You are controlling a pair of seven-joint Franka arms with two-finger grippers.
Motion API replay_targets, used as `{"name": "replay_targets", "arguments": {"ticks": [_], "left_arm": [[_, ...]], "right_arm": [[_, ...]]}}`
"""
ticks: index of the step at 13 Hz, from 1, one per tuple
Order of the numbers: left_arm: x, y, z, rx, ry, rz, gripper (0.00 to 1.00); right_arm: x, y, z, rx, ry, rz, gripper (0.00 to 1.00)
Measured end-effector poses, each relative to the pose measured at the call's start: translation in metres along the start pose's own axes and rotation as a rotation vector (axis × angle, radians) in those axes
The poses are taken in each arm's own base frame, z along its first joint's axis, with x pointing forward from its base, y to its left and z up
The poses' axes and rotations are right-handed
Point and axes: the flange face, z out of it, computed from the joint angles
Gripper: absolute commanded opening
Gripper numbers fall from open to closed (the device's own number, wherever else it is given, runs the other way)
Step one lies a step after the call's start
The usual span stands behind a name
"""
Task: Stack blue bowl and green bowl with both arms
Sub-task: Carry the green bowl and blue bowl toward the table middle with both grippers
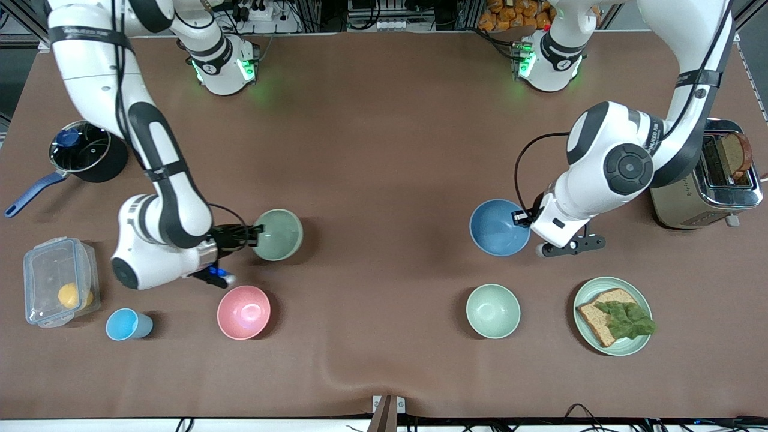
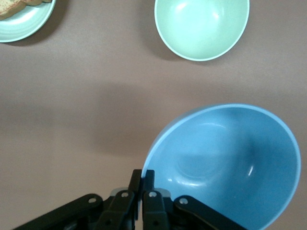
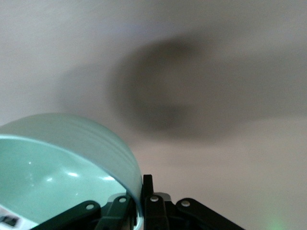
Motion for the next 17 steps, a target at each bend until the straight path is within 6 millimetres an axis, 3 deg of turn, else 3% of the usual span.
{"name": "replay_targets", "arguments": {"ticks": [3,7,9,12,13,15,17], "left_arm": [[-0.001,0.003,0.000,-0.001,0.000,-0.003,0.00],[-0.003,0.008,0.002,-0.001,-0.003,0.005,0.00],[-0.005,0.013,0.003,0.000,-0.003,0.014,0.00],[-0.005,0.014,0.004,0.000,-0.005,0.014,0.00],[-0.004,0.014,0.005,-0.001,-0.005,0.013,0.00],[-0.002,0.015,0.002,-0.006,0.000,0.014,0.00],[-0.002,0.018,0.000,-0.010,0.005,0.008,0.00]], "right_arm": [[-0.022,-0.074,0.038,0.047,0.072,0.104,0.00],[-0.069,-0.170,0.106,0.069,0.230,0.214,0.00],[-0.085,-0.194,0.134,0.082,0.270,0.245,0.00],[-0.086,-0.200,0.162,0.105,0.279,0.308,0.00],[-0.086,-0.202,0.170,0.117,0.288,0.318,0.08],[-0.089,-0.209,0.191,0.132,0.308,0.342,1.00],[-0.093,-0.216,0.200,0.151,0.317,0.386,1.00]]}}
